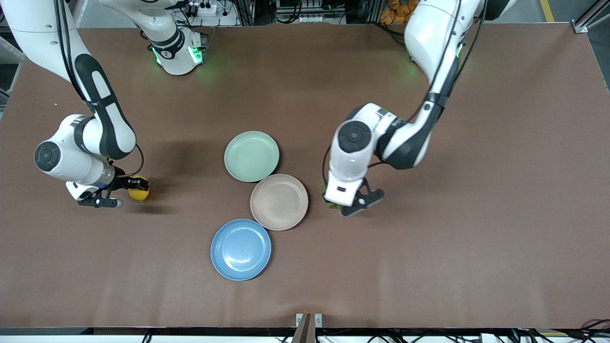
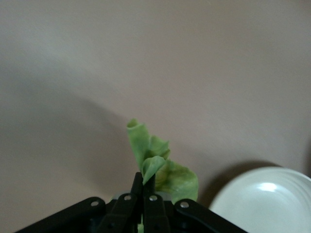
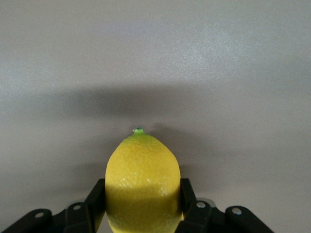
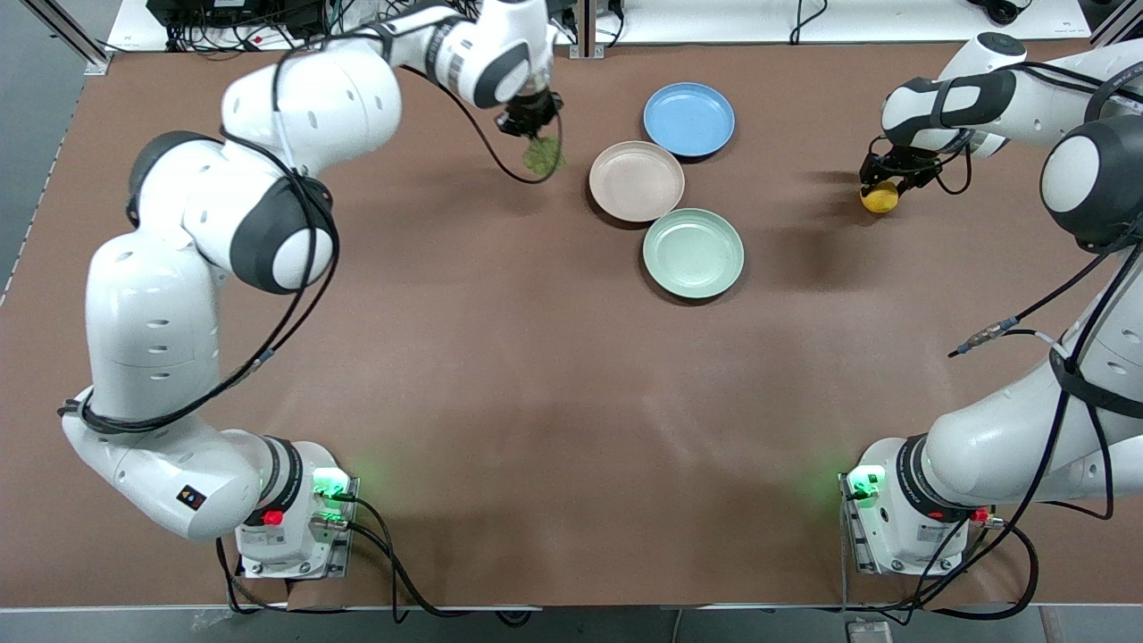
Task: Pick lemon and lettuce from blue and beige plates
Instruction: 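Carry the lettuce away with the left gripper while the right gripper lowers the lemon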
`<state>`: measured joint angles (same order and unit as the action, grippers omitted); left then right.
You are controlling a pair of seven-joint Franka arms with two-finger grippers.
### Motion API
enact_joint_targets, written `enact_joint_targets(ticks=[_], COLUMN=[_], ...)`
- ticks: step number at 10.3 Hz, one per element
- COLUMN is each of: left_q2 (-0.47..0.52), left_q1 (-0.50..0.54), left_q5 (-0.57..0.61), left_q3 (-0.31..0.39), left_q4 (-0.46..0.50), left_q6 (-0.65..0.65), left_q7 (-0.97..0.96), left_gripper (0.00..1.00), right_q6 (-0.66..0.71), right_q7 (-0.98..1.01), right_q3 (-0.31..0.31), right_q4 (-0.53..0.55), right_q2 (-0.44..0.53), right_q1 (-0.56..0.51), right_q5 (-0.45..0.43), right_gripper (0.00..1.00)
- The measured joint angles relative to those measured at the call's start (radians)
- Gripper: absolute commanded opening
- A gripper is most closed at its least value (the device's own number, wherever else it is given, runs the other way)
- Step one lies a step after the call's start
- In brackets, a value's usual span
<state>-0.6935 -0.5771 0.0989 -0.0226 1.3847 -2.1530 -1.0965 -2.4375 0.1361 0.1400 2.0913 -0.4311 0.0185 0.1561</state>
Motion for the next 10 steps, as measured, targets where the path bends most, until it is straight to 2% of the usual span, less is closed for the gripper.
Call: enact_joint_targets(ticks=[1,6,10], left_q2=[0.005,0.009,0.009], left_q1=[0.034,0.193,0.346], left_q5=[0.000,0.000,0.000], left_q3=[0.000,0.001,-0.001], left_q4=[0.000,0.017,0.065], left_q6=[0.024,0.146,0.174], left_q7=[0.040,0.257,0.473], left_gripper=[0.00,0.00,0.00], right_q6=[0.000,0.020,0.185], right_q7=[-0.009,-0.011,-0.011], right_q3=[-0.001,-0.006,-0.001], right_q4=[0.000,-0.019,-0.124], right_q2=[0.000,0.002,0.027], right_q1=[0.002,0.033,0.037], right_q5=[0.000,0.000,-0.015], right_gripper=[1.00,1.00,1.00])
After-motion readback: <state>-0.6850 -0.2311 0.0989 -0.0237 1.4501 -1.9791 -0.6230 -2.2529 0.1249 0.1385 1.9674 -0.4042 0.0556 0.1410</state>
